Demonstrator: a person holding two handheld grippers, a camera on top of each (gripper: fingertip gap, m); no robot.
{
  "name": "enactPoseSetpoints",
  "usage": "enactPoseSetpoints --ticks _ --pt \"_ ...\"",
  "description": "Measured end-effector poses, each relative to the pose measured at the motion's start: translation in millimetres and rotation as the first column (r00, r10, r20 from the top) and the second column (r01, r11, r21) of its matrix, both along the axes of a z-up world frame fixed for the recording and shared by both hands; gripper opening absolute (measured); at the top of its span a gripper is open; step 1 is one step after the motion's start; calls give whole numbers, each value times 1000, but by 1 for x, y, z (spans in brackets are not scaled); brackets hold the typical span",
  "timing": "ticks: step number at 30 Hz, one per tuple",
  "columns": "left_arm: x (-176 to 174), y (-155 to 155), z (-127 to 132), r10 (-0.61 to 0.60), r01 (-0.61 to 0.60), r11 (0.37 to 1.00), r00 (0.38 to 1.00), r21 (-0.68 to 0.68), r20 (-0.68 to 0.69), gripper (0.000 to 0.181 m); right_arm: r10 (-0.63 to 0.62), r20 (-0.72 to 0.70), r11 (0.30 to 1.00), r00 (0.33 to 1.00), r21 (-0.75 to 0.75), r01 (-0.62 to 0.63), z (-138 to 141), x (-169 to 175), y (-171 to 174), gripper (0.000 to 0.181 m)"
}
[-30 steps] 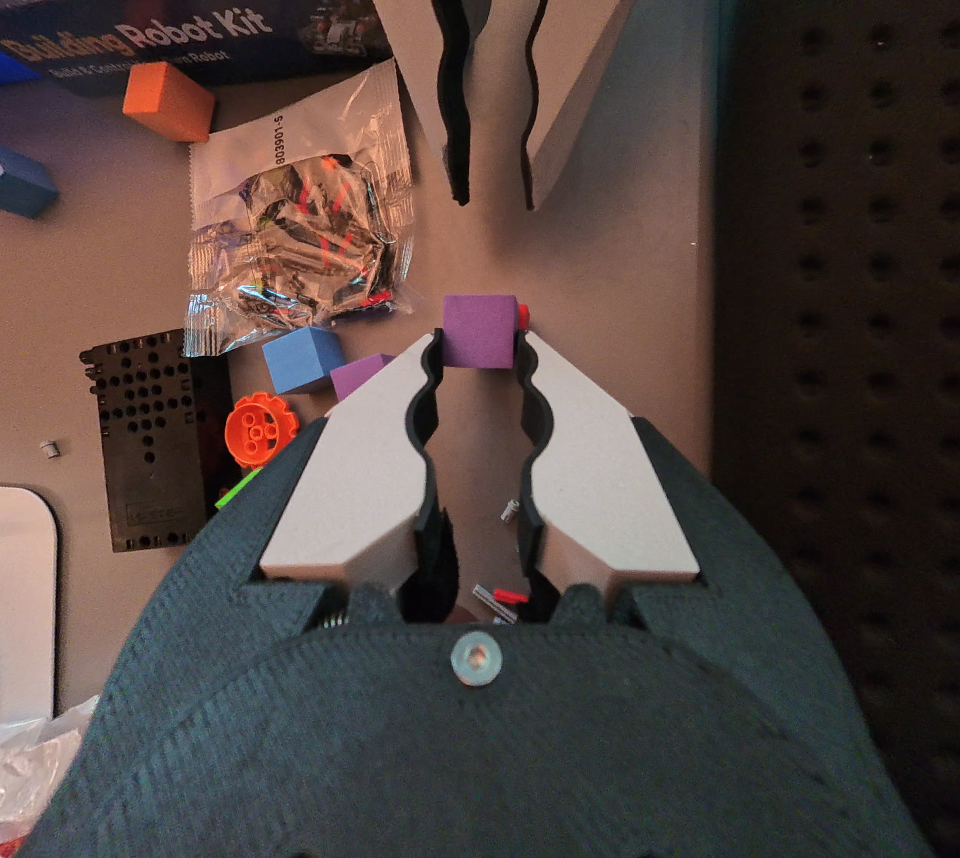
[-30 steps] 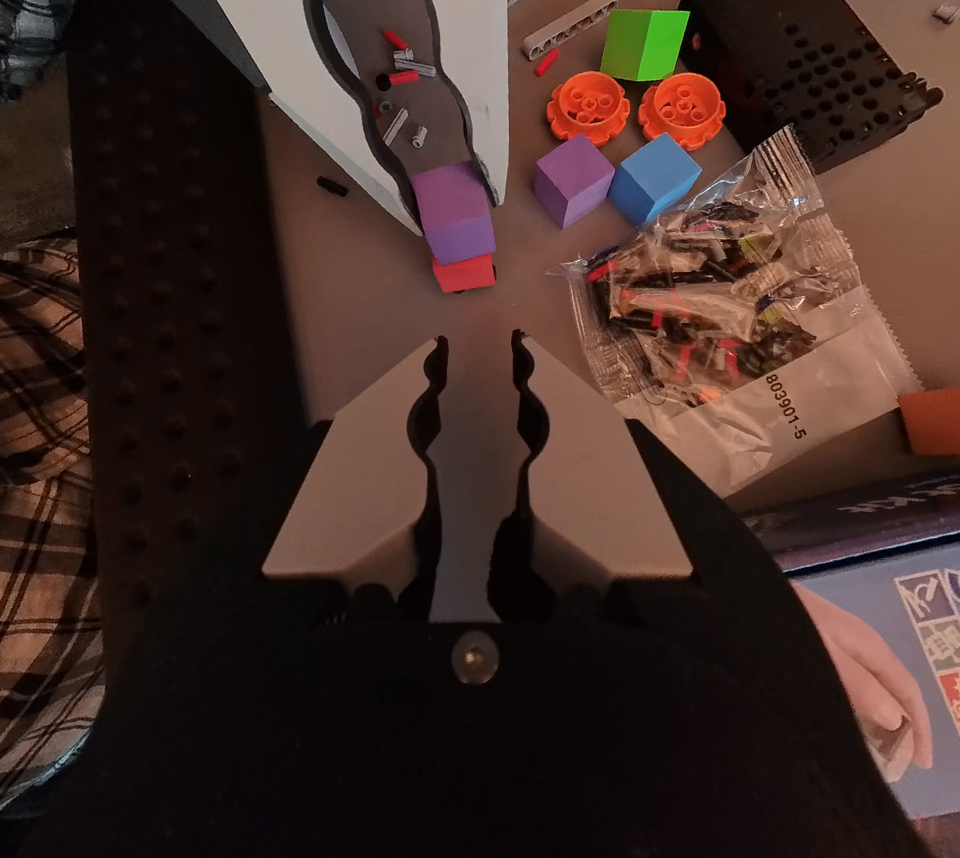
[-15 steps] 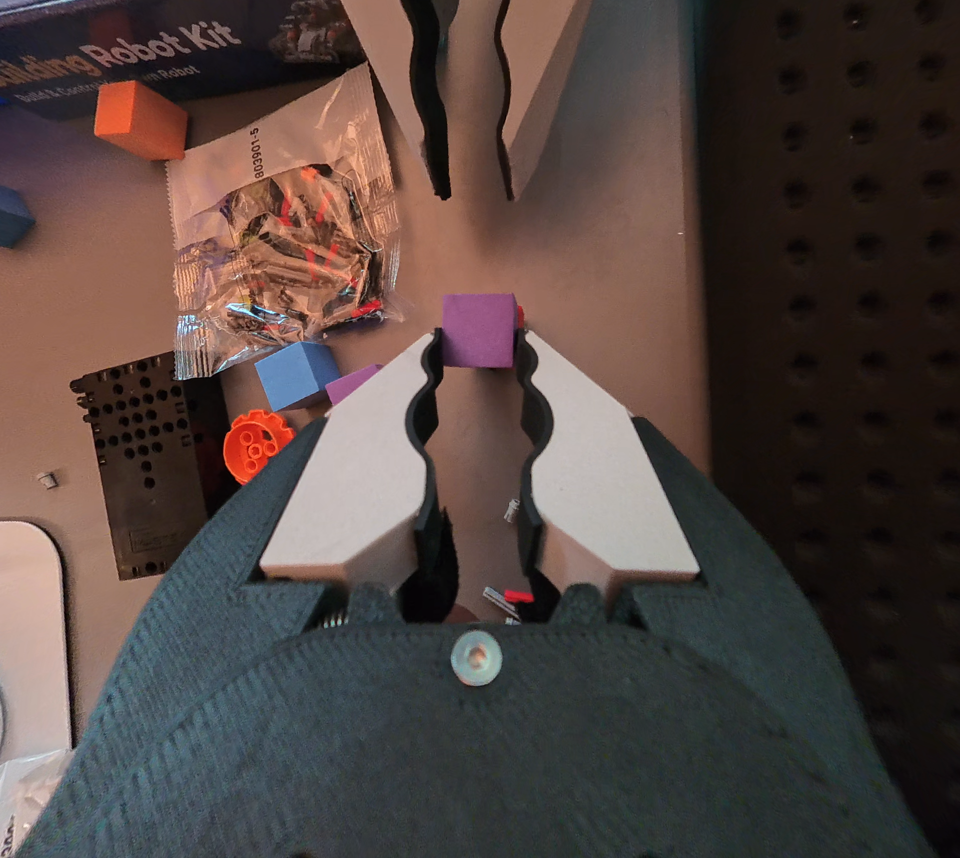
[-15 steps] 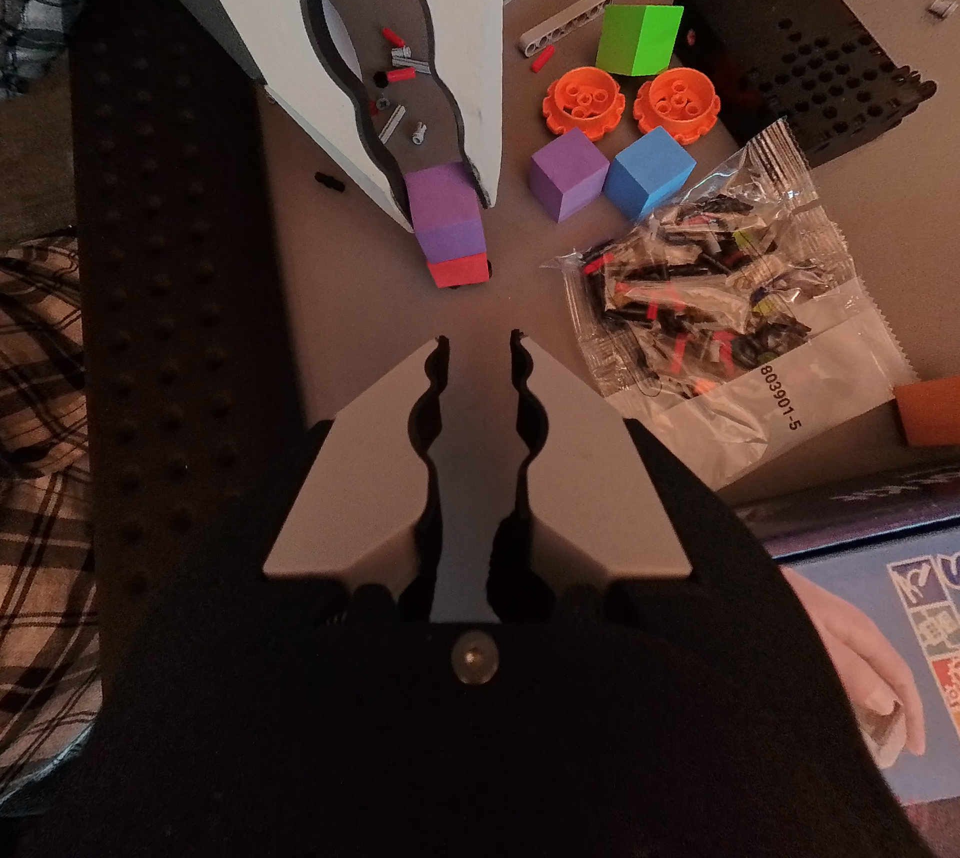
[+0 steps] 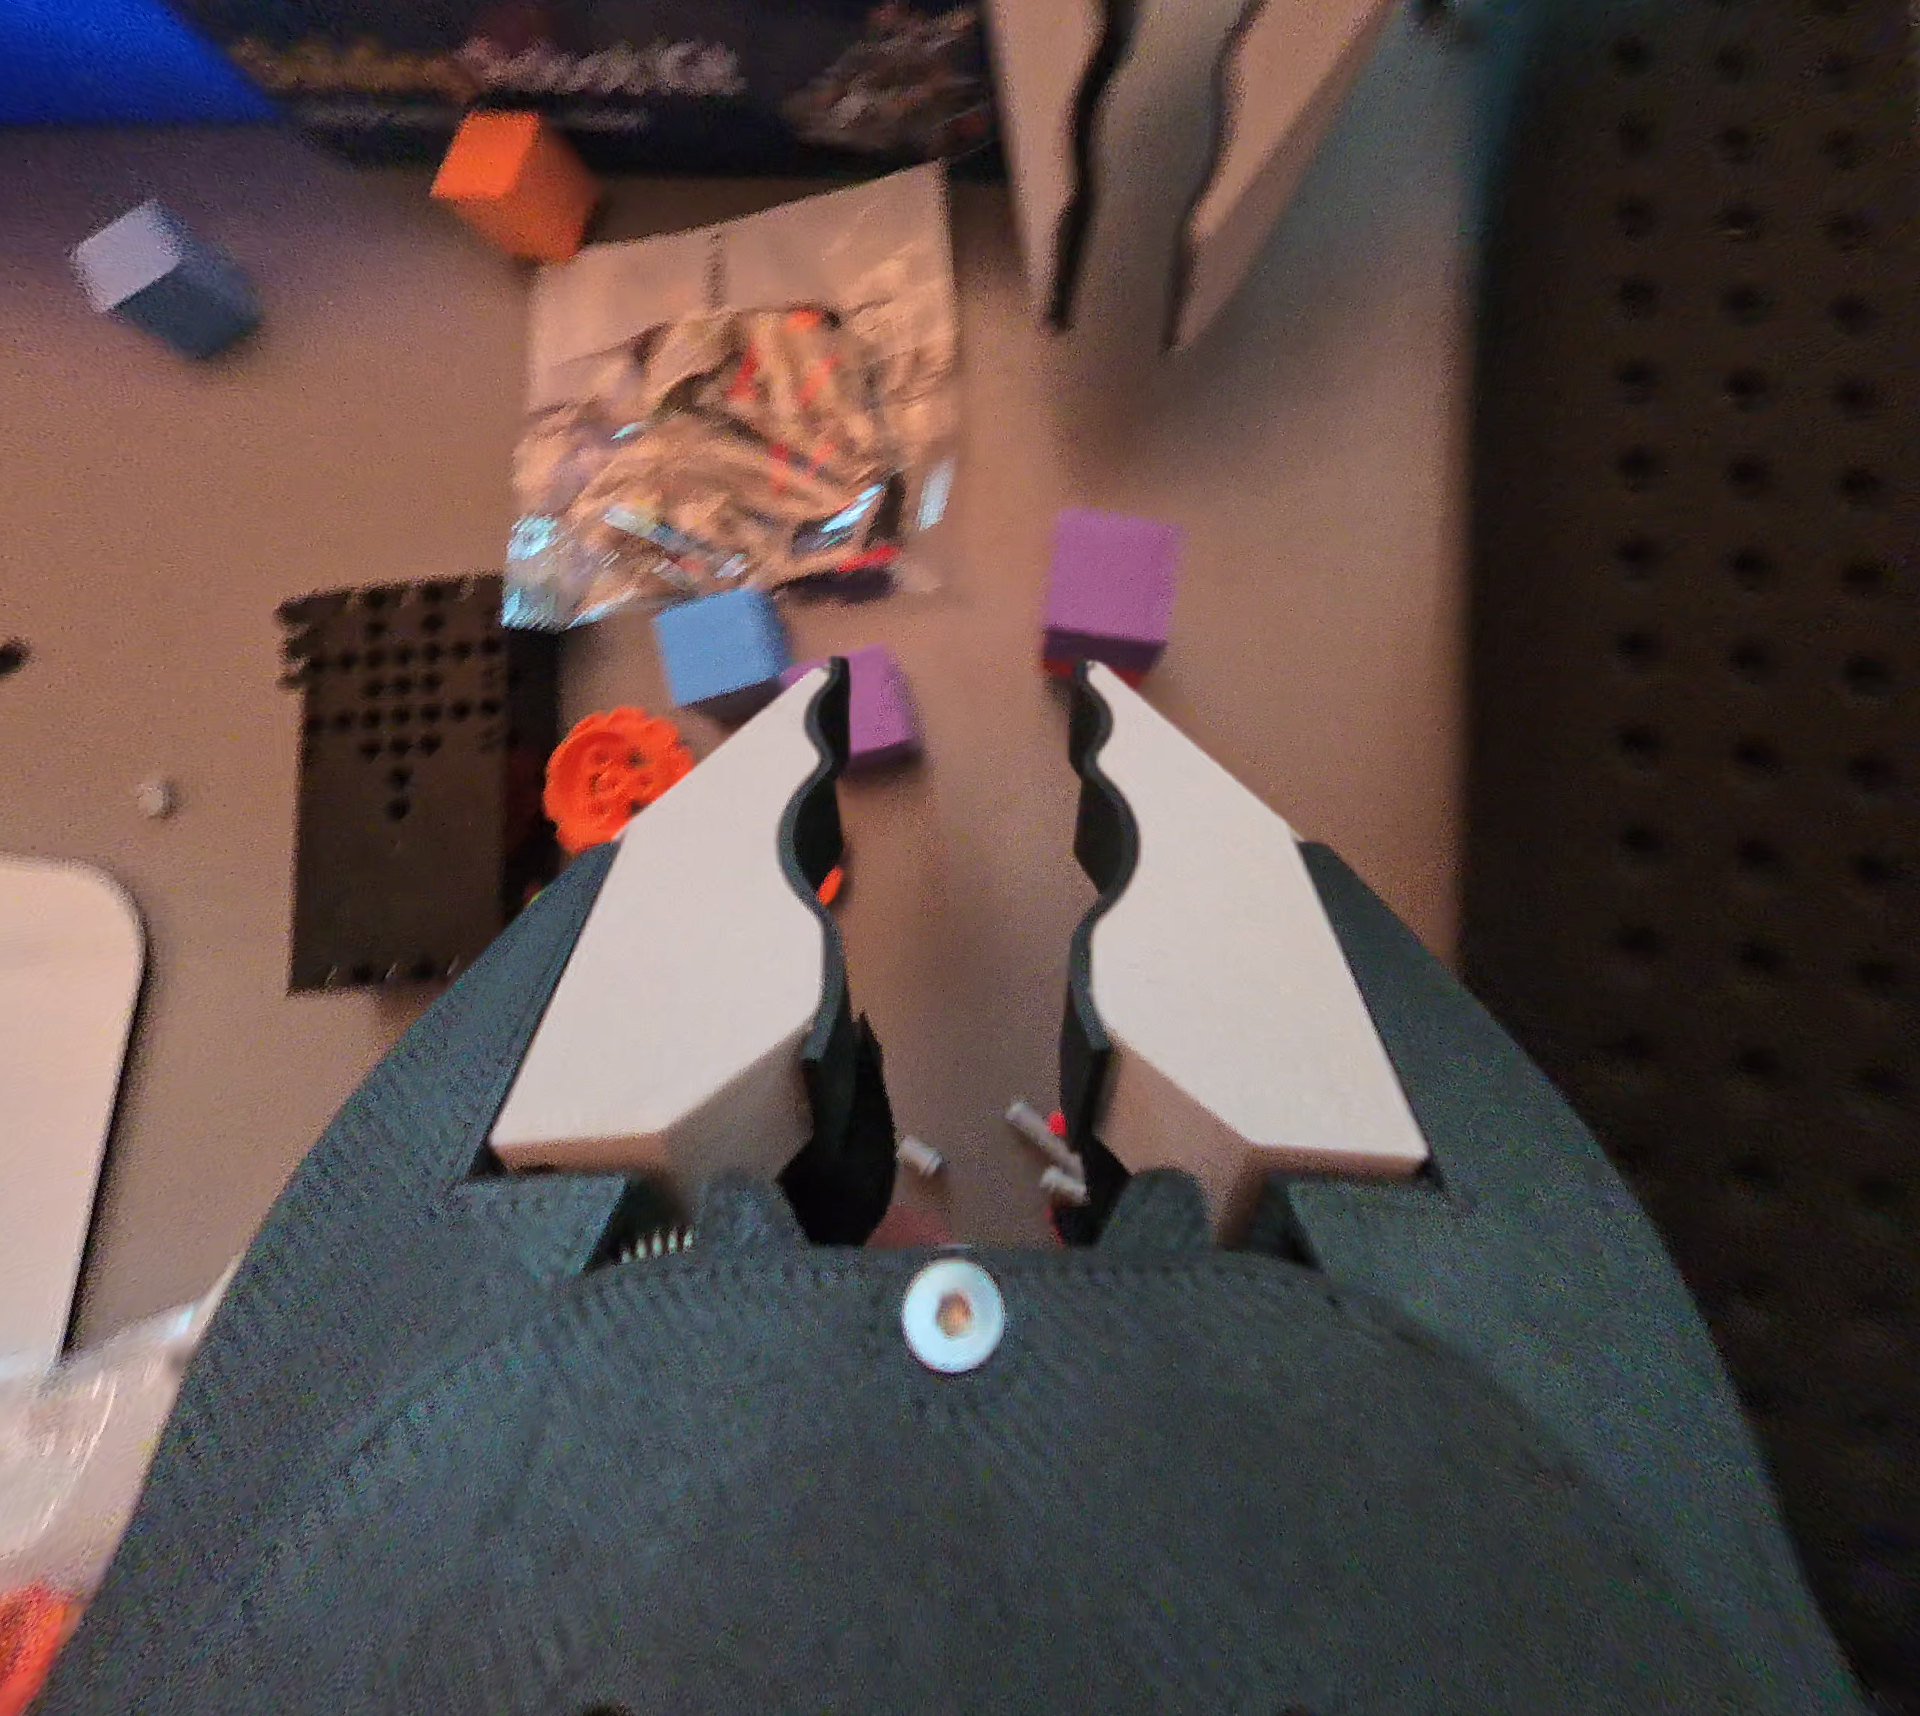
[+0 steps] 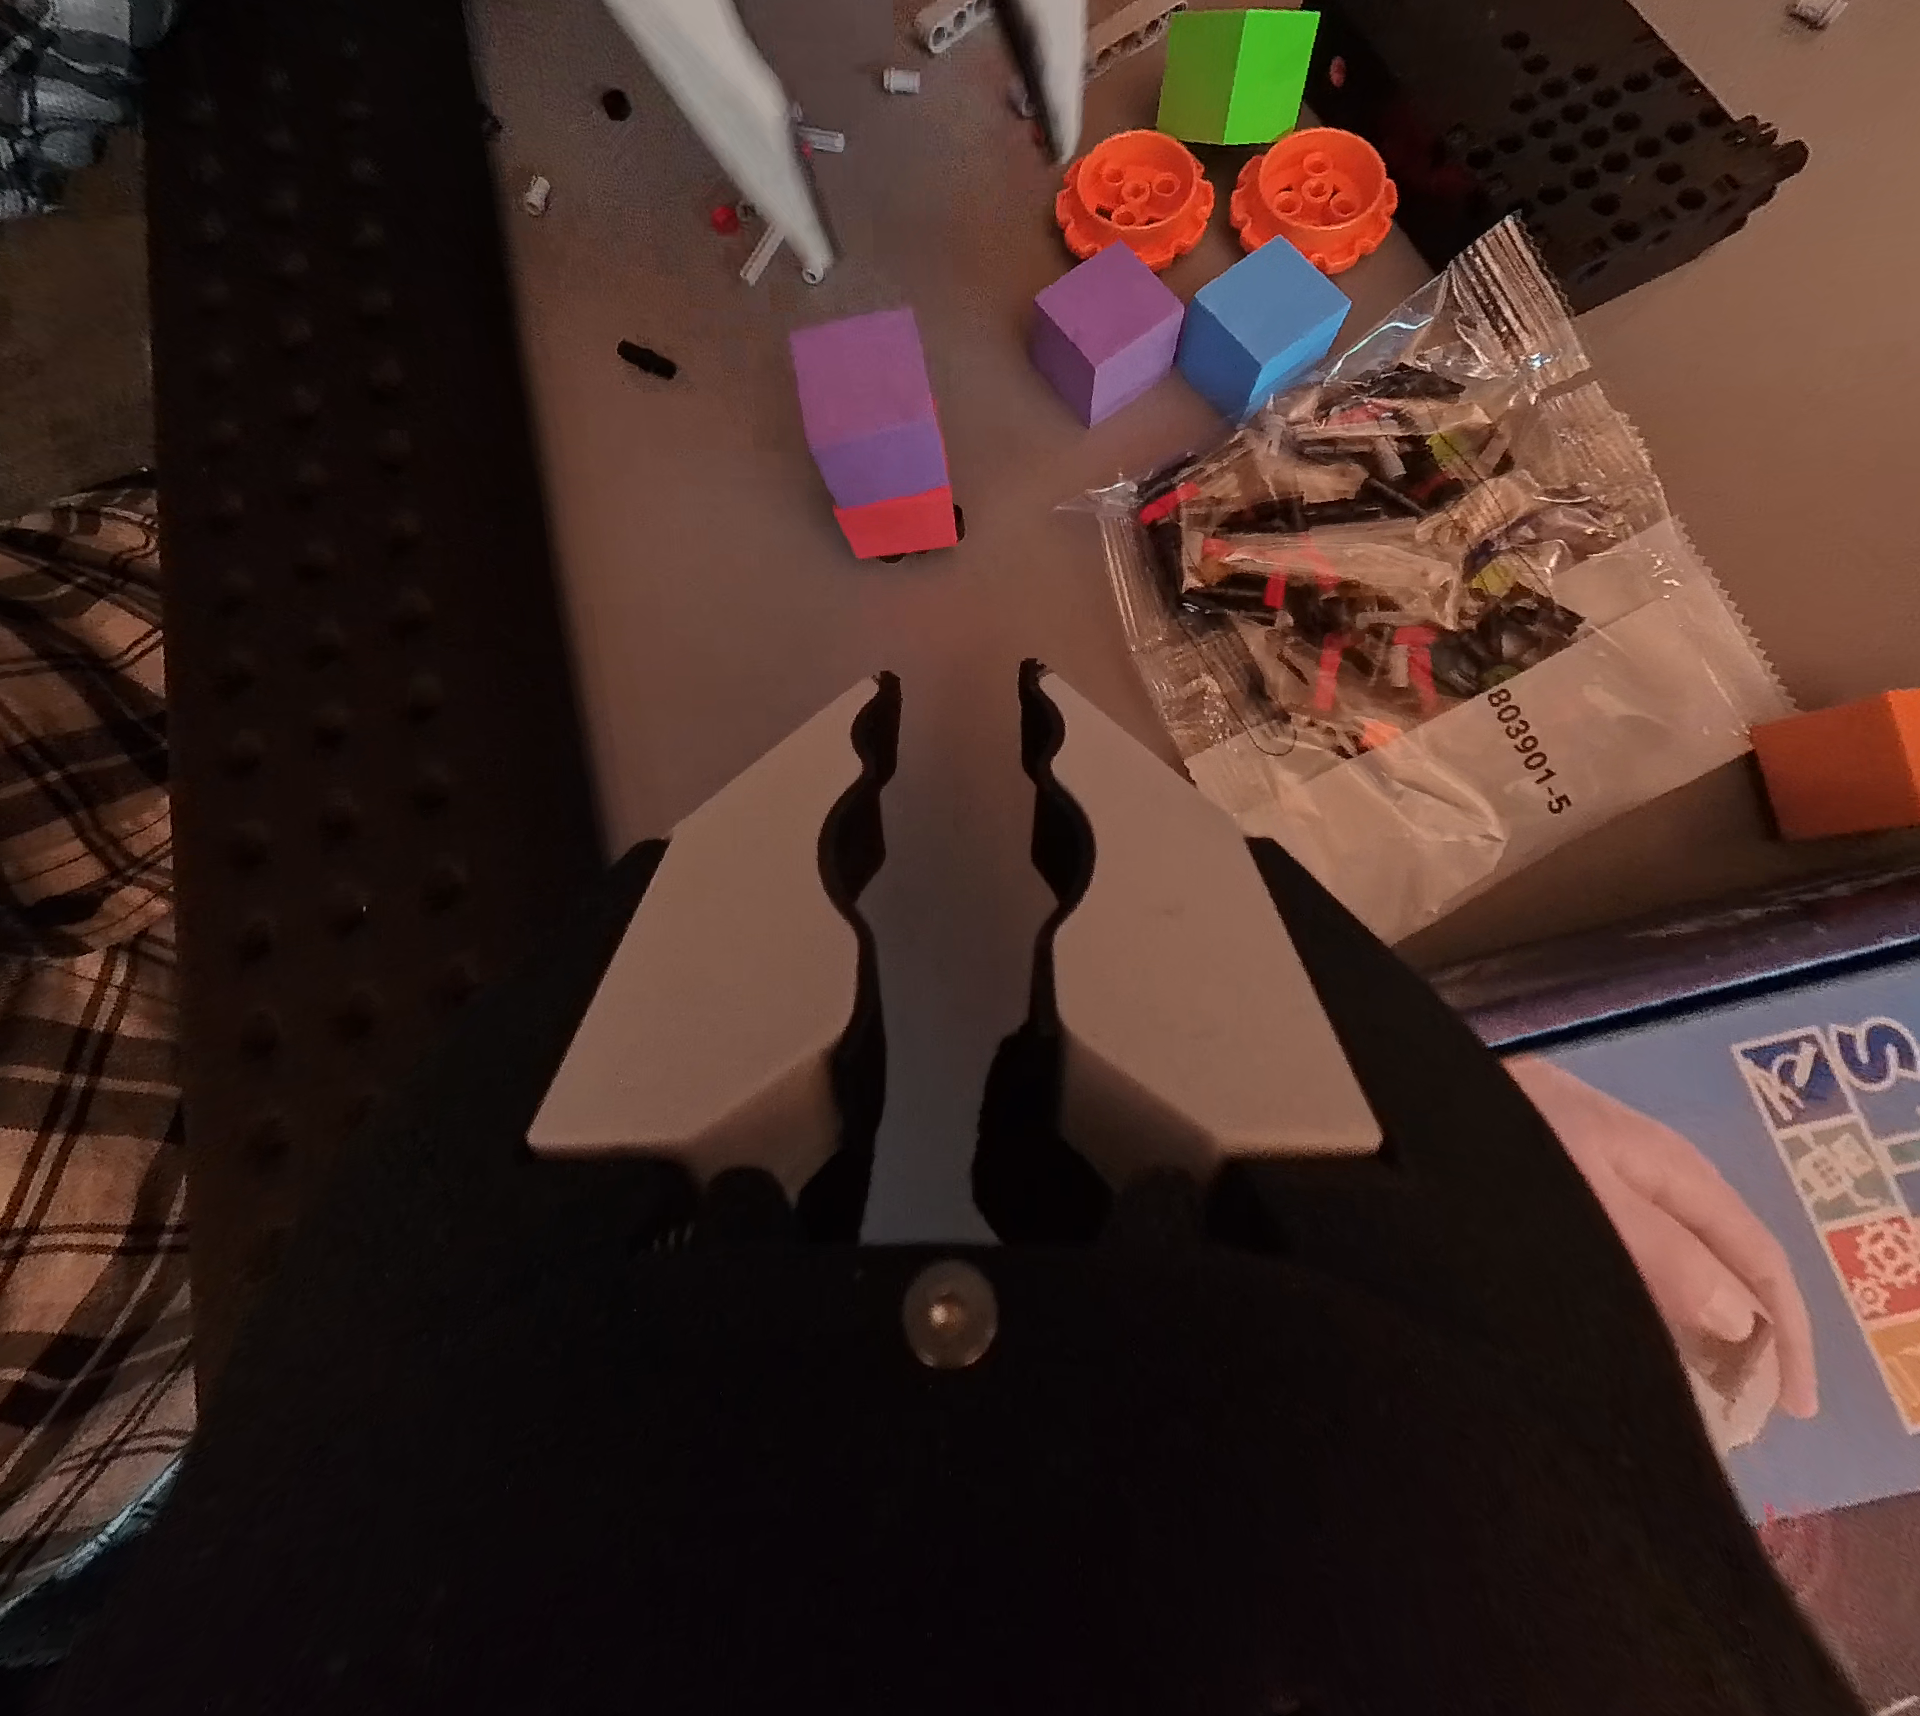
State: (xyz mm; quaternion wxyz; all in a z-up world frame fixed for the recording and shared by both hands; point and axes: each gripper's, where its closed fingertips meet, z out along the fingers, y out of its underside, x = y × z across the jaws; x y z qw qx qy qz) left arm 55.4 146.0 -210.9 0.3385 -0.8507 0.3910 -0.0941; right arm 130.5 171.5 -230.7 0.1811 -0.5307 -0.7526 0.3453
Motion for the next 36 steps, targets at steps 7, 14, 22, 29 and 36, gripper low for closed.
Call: enactPoseSetpoints --ticks 7,14,22,29,36 --pt "-31 18 -33 143 -147 988 986 -48 -82 41 -3 -13 1000 1000 -9 3 0 1 2 20" --pt "-27 22 -41 145 -152 987 984 -58 -106 25 -2 -25 1000 1000 -17 1 0 2 2 18" --pt "5 4 20 -8 6 999 999 47 42 25 -6 -37 1000 999 -31 5 1 3 5 16" --pt "29 -9 23 -121 121 993 993 11 -19 24 -5 -38 999 999 -34 3 0 3 5 16" --pt "27 -13 14 -119 117 992 991 -35 -64 25 -2 -38 999 999 -37 1 -2 3 5 16"
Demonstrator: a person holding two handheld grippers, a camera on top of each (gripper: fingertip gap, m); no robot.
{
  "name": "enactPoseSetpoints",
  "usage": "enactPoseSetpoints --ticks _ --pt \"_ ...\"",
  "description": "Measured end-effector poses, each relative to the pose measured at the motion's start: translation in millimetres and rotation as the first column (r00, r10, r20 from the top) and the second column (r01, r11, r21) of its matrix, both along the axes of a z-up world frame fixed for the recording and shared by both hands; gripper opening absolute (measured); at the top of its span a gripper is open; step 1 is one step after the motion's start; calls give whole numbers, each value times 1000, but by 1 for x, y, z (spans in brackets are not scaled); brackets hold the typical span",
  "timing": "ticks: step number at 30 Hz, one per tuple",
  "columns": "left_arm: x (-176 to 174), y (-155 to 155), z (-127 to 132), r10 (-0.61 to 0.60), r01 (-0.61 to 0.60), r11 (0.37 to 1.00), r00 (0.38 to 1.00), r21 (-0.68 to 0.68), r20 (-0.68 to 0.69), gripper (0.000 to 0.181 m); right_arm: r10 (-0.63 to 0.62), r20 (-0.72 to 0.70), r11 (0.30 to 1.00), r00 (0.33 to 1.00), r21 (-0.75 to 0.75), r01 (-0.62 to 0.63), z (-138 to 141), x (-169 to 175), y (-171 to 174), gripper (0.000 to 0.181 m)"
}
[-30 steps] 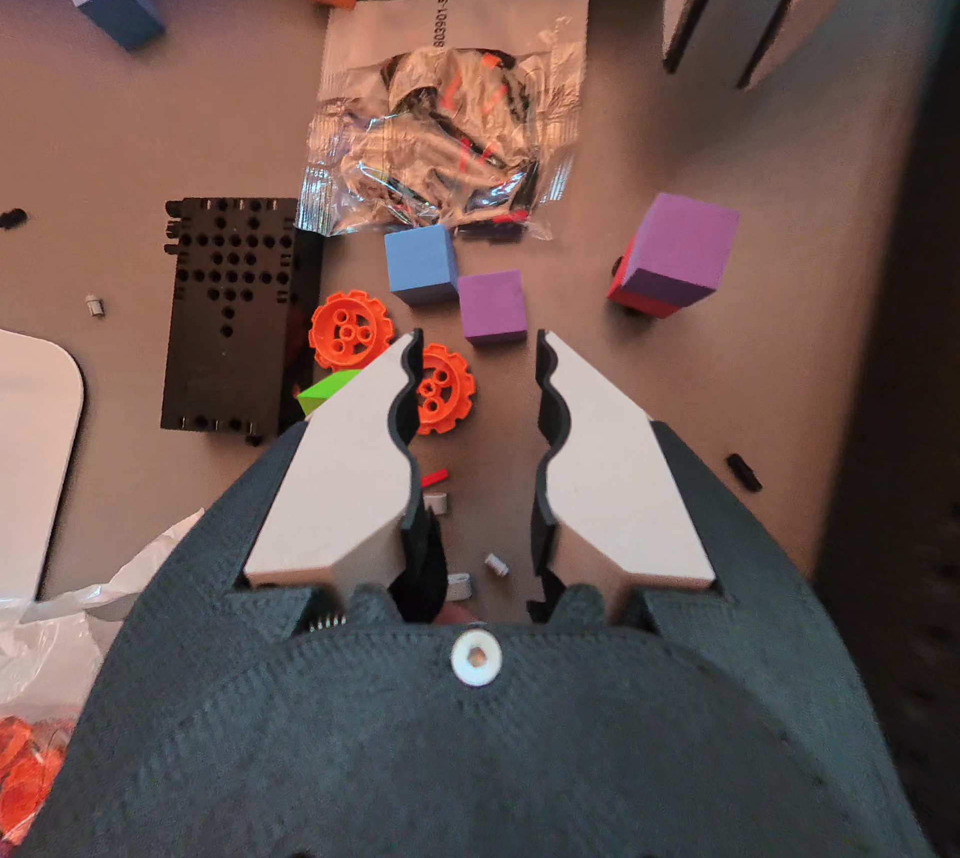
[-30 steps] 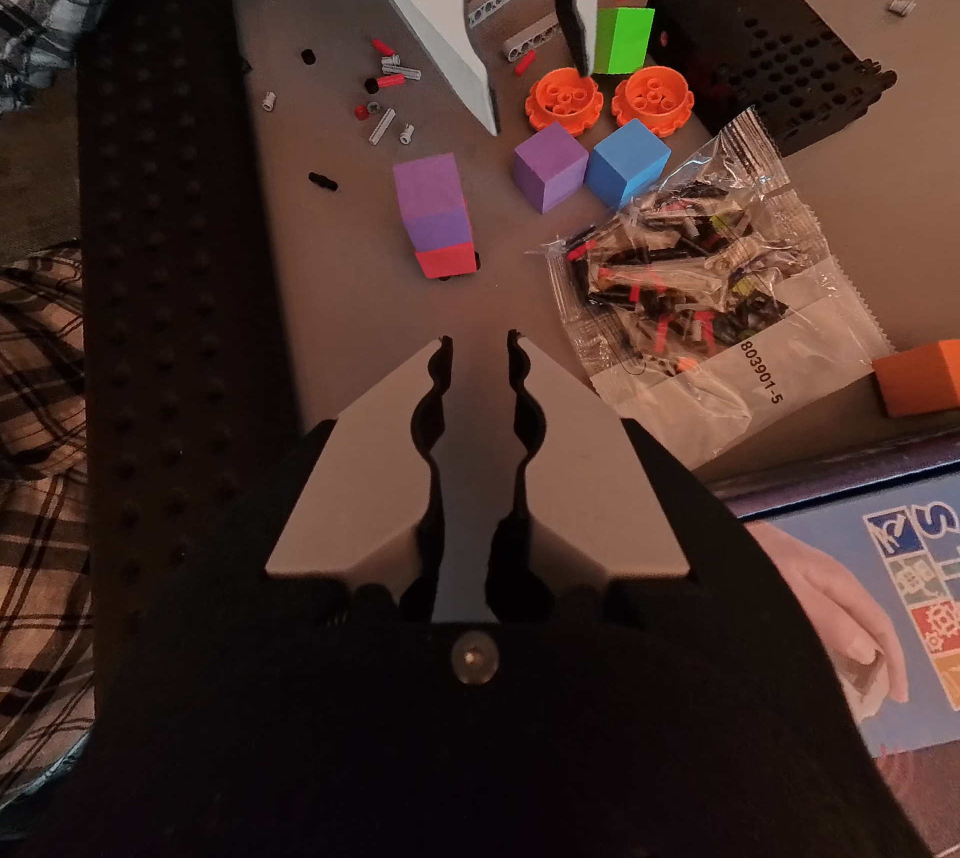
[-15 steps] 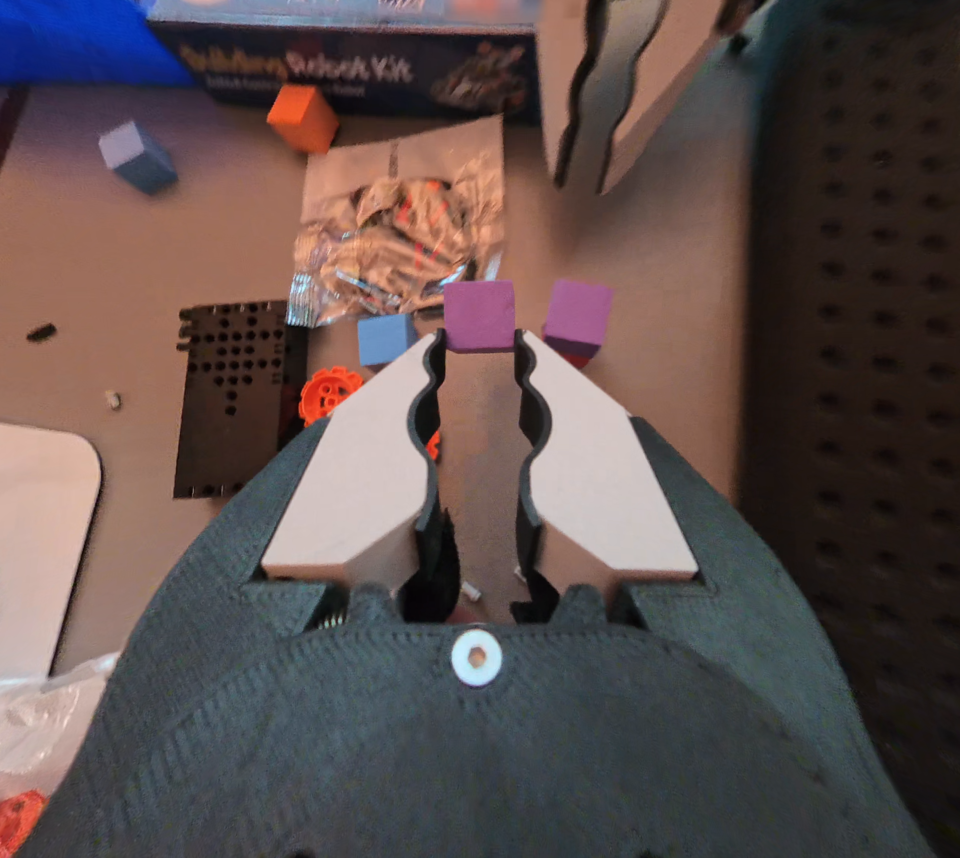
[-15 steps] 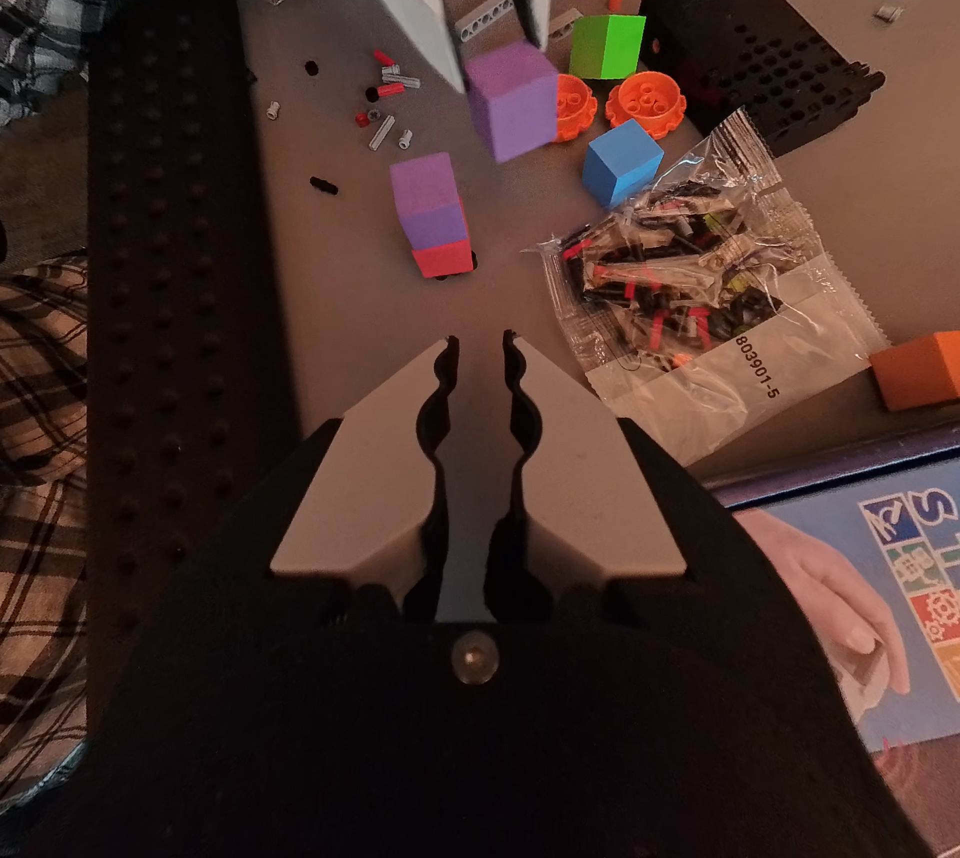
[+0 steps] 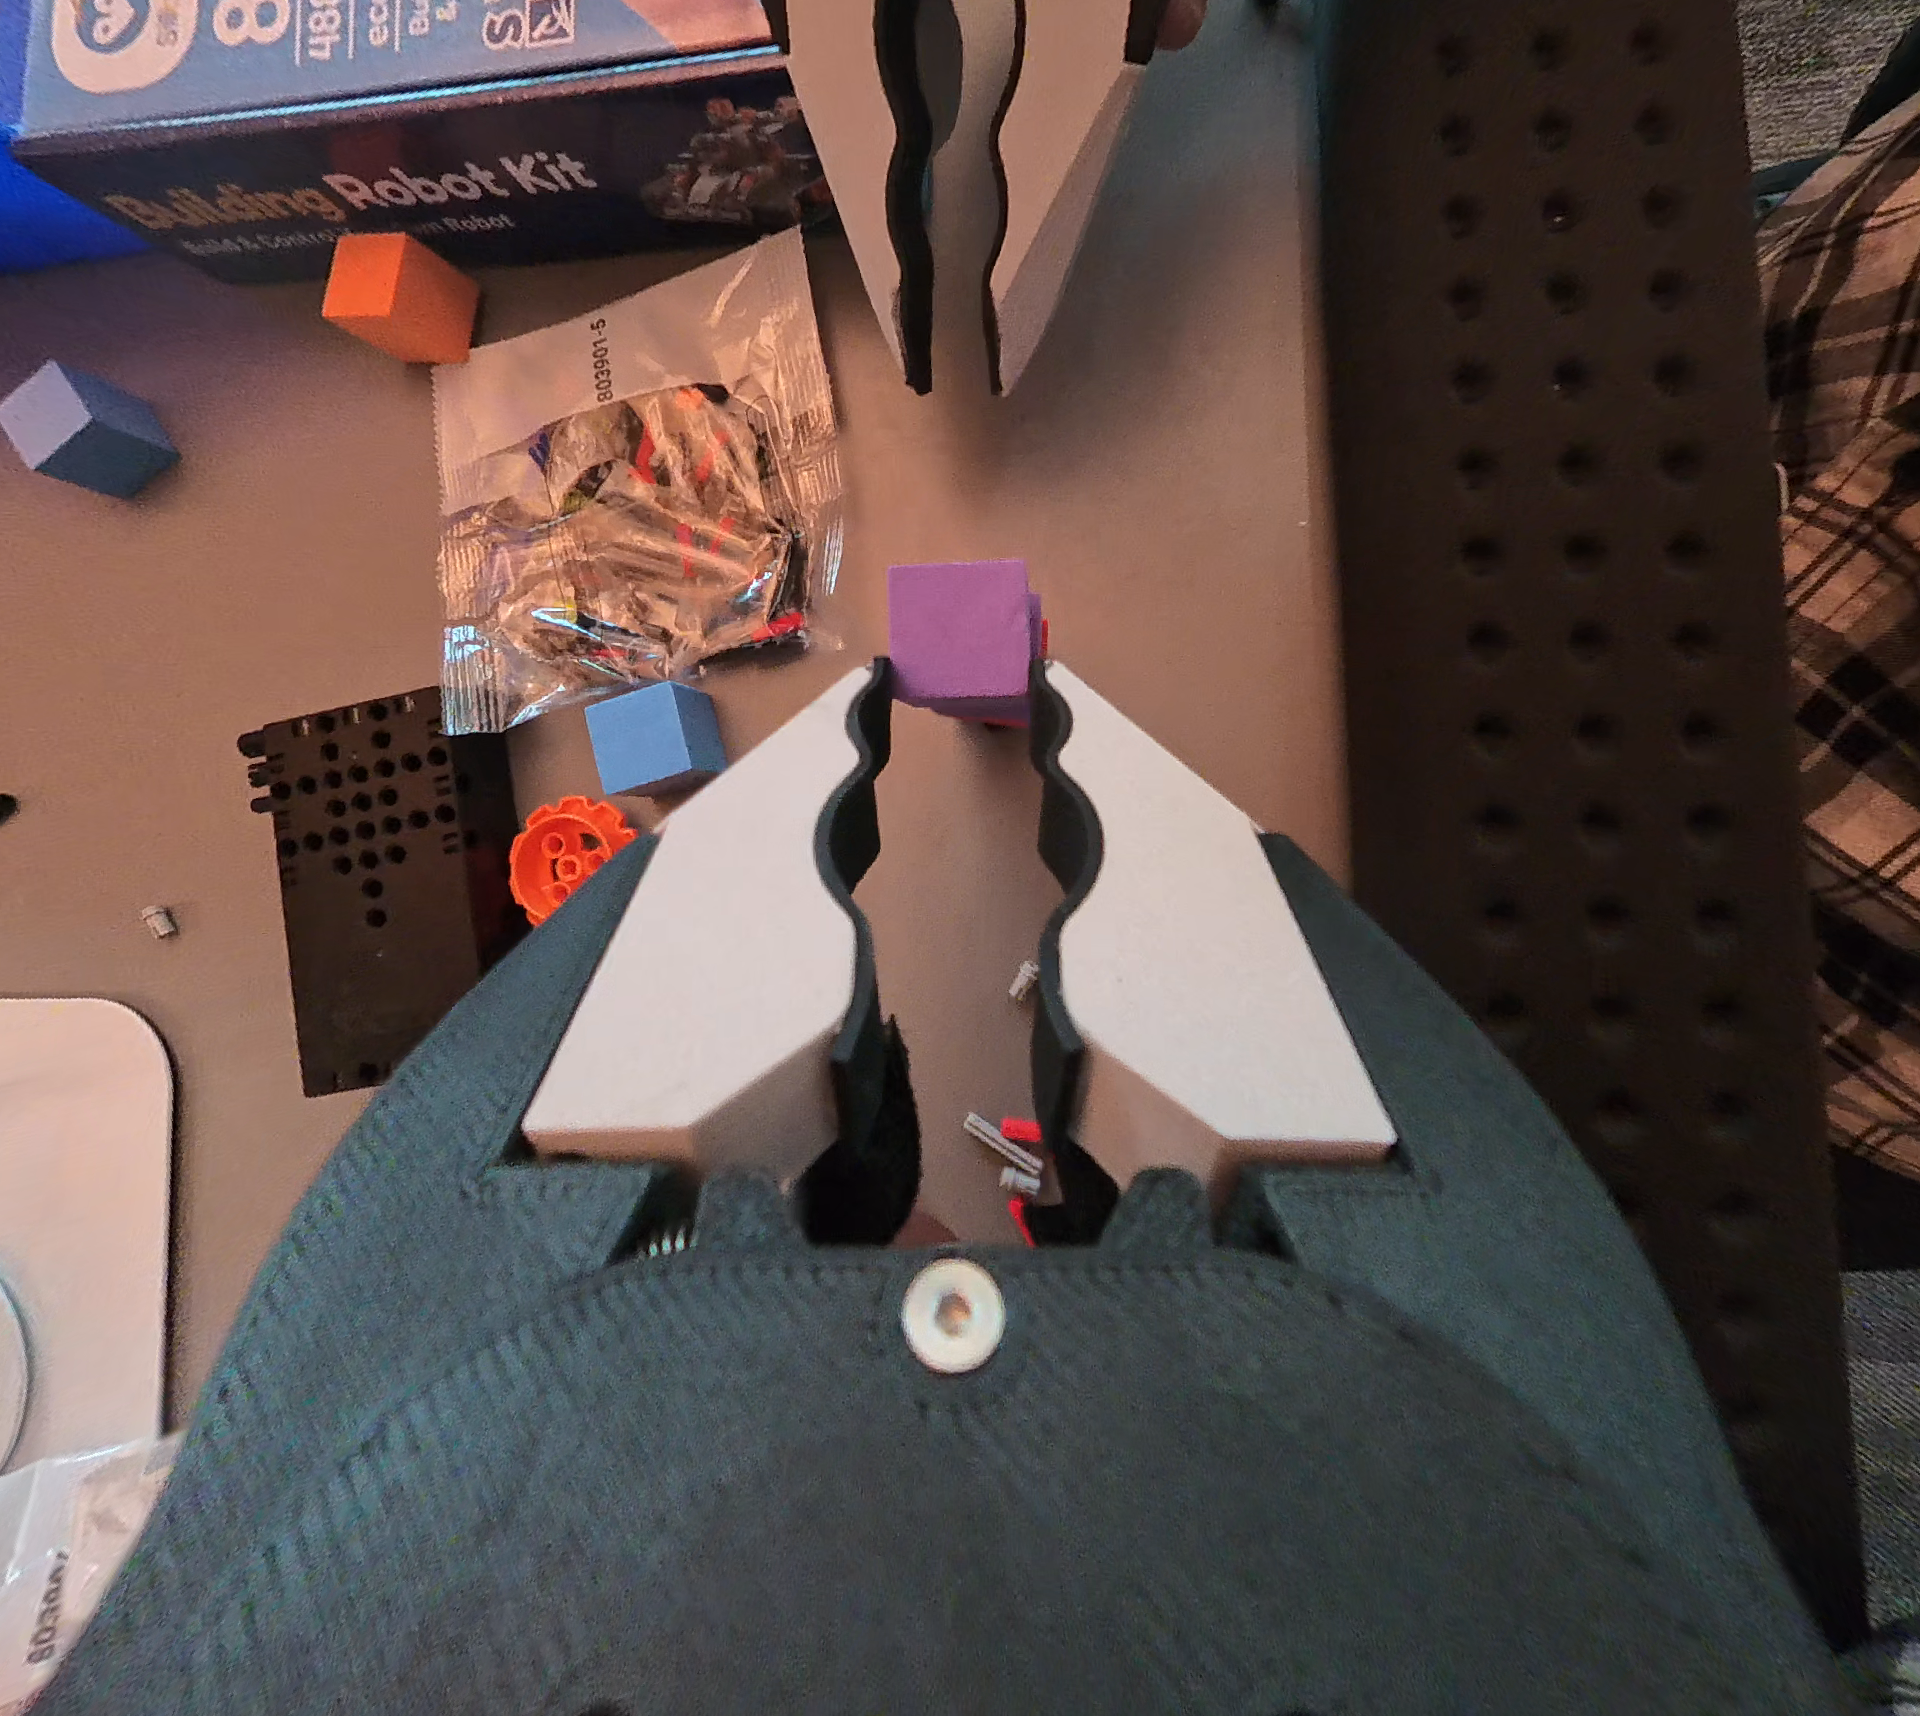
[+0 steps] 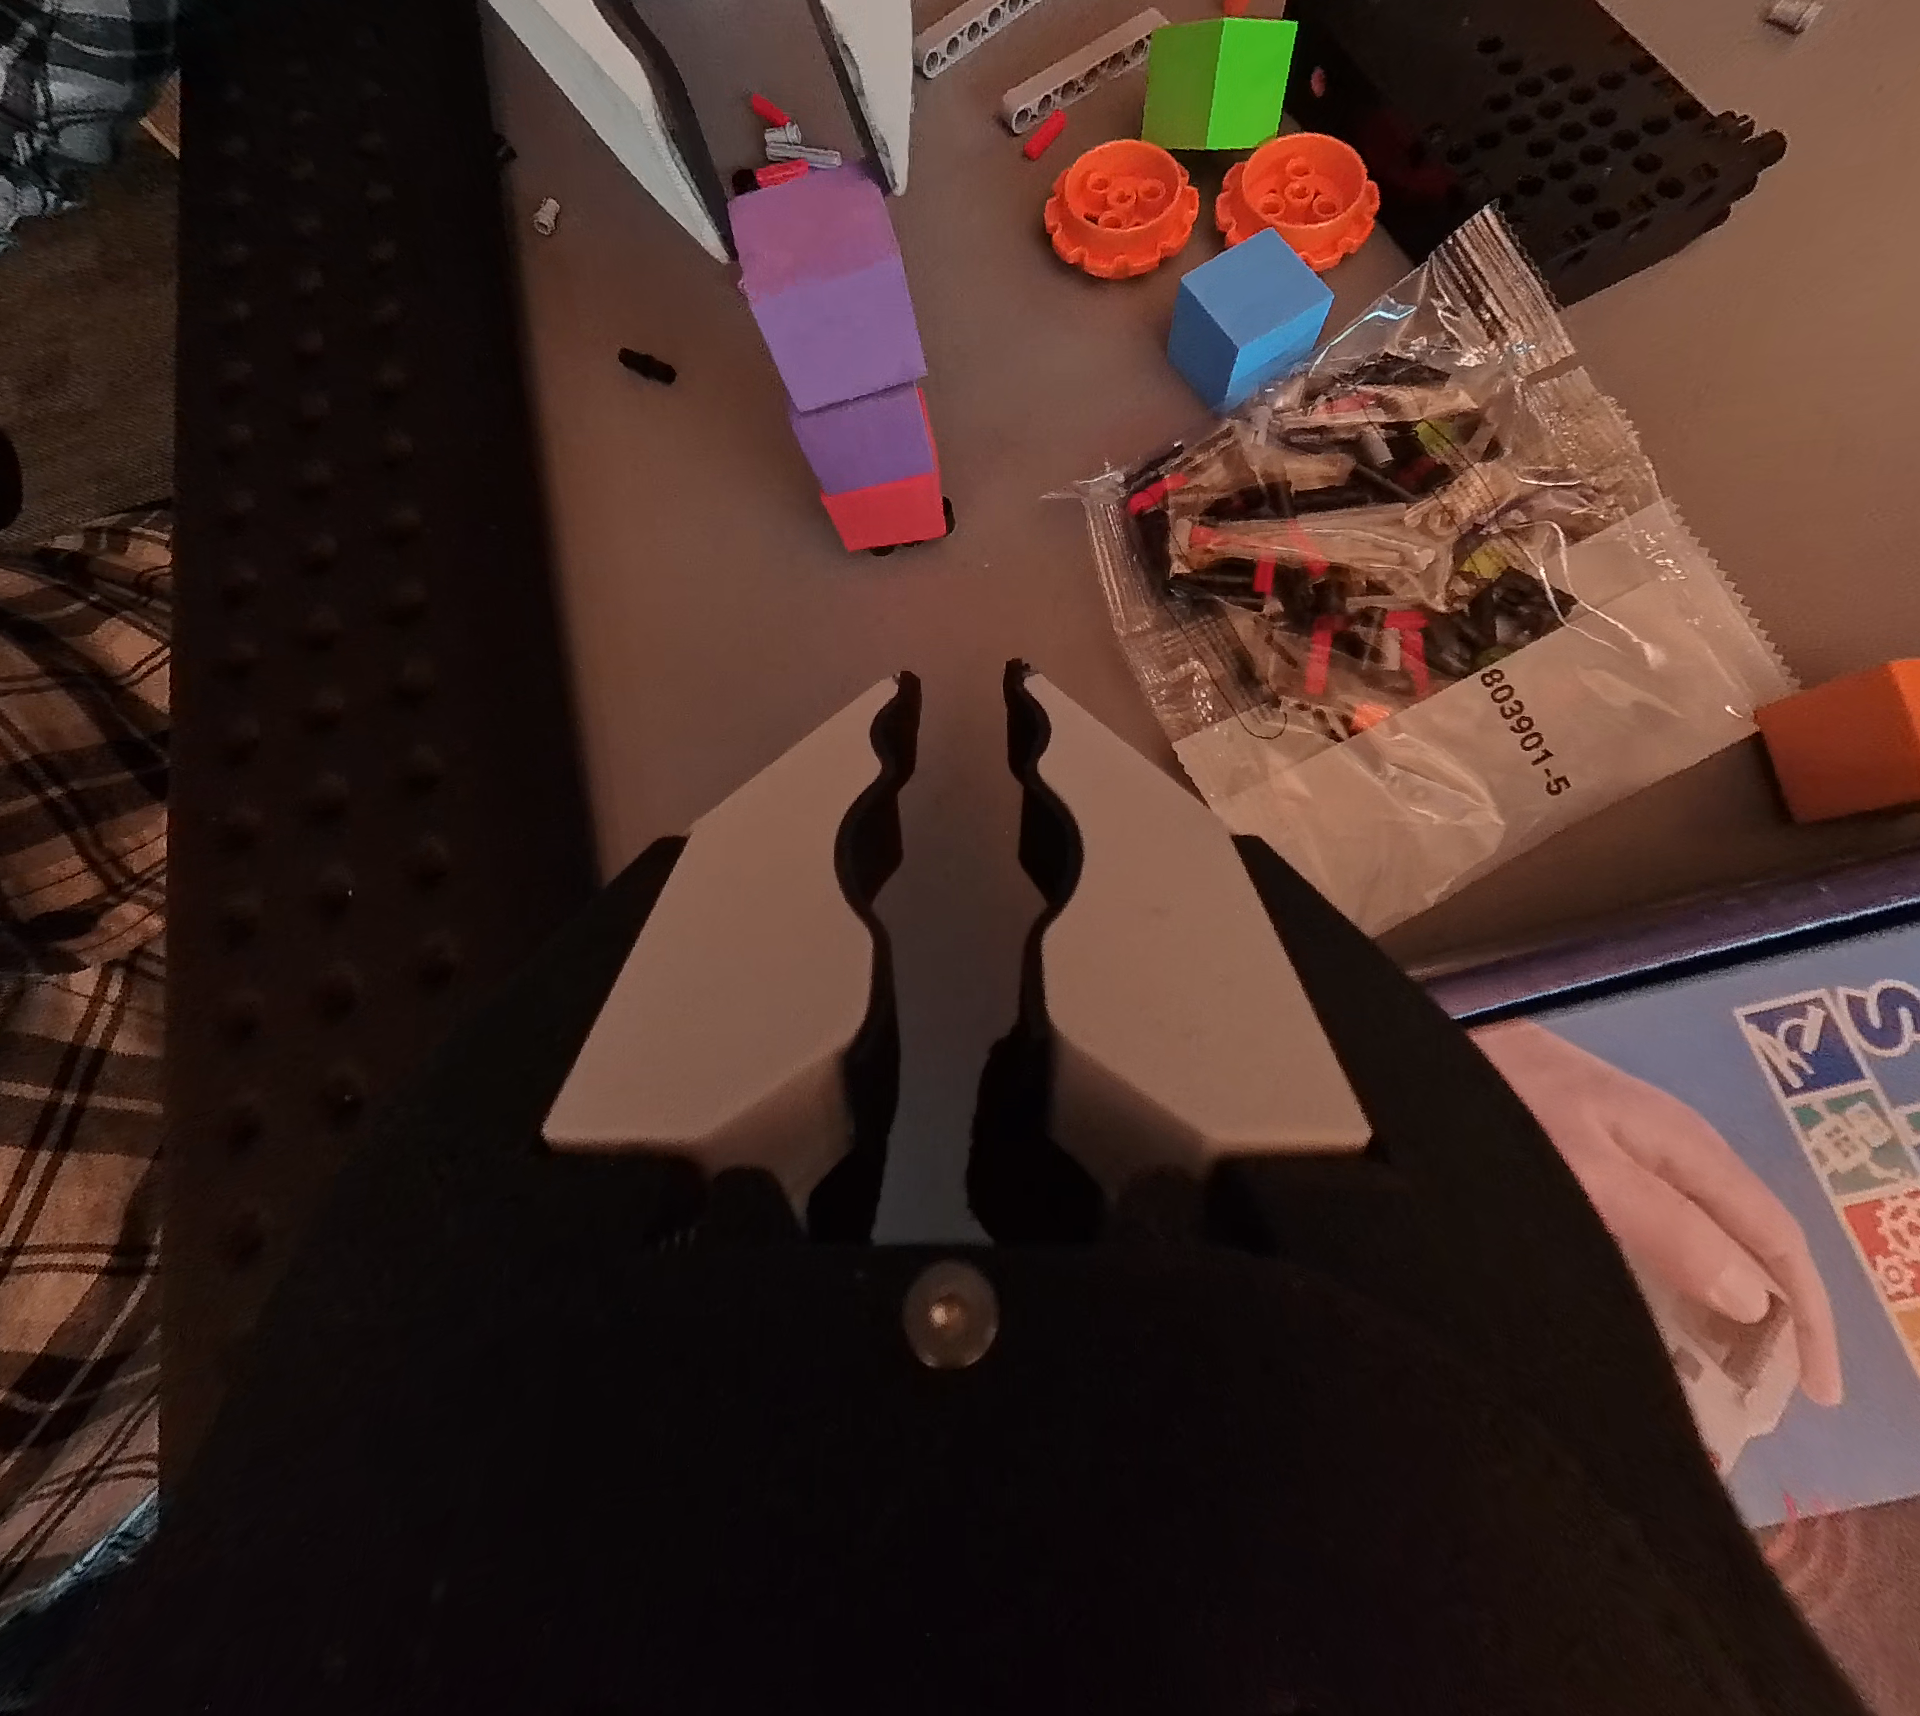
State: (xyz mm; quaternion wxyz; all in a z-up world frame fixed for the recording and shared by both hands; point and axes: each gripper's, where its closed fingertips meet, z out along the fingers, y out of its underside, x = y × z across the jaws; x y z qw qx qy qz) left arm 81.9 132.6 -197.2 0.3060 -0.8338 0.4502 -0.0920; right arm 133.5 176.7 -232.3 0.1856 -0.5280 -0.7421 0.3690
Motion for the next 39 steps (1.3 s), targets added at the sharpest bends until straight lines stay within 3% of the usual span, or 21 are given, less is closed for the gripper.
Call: enactPoseSetpoints --ticks 5,10,13,16,18,21,32,36,39 --pt "-1 0 0 9 -8 1000 1000 -20 20 25 0 -4 1000 1000 -1 0 1 0 0 15" --pt "0 0 -3 9 -8 999 1000 -33 19 37 -2 -7 1000 1000 -3 2 1 0 1 15" --pt "-3 2 12 4 -4 1000 994 -3 107 43 -4 -10 1000 1000 -6 4 1 1 2 15" --pt "-28 26 30 105 -118 992 970 45 220 39 -6 -15 1000 1000 -8 6 2 1 2 15" --pt "-47 43 18 190 -200 979 962 32 198 40 -4 -18 1000 1000 -8 4 2 0 1 15" --pt "-67 60 -17 289 -291 957 955 16 60 43 -3 -15 1000 1000 -4 3 1 0 1 15" --pt "-63 71 -59 277 -278 960 956 3 -99 26 -3 -18 1000 1000 -7 3 0 0 2 15" --pt "-60 68 -47 273 -273 962 959 13 -70 26 -5 -20 1000 1000 -7 5 0 0 3 14" --pt "-54 61 -12 258 -259 964 966 54 15 26 -4 -21 1000 1000 -8 4 0 1 3 14"
